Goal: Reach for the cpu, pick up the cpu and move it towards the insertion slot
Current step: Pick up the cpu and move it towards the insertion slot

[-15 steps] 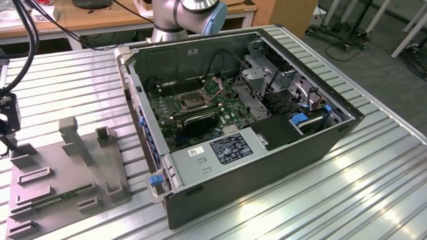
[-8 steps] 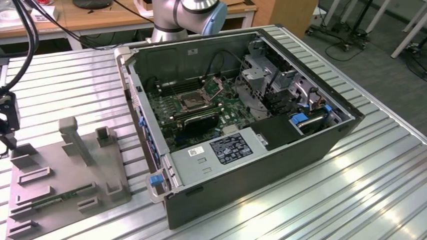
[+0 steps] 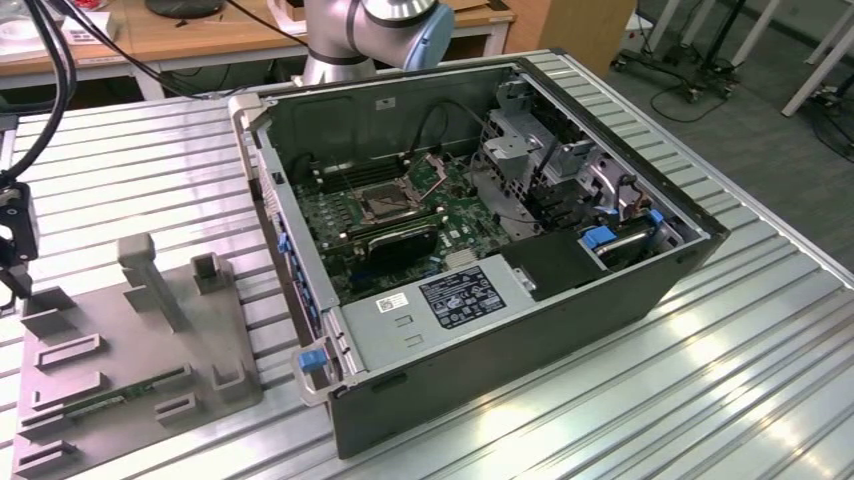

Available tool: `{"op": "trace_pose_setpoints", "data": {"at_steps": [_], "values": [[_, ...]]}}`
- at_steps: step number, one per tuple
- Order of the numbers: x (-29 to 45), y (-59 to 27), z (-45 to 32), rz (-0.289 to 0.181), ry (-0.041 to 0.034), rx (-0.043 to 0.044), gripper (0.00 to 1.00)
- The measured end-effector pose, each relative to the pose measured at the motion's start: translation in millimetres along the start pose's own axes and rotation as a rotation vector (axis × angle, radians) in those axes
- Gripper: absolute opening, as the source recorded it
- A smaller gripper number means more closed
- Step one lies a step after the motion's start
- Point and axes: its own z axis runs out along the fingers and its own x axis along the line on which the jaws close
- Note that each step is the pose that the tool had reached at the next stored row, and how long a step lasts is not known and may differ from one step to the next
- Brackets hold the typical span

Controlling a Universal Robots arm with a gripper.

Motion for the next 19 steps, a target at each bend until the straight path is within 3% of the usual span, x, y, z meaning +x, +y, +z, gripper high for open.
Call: {"op": "trace_pose_setpoints", "data": {"at_steps": [19], "values": [[0.0,0.3,-6.6,0.0,0.0,-0.0001,0.55]]}}
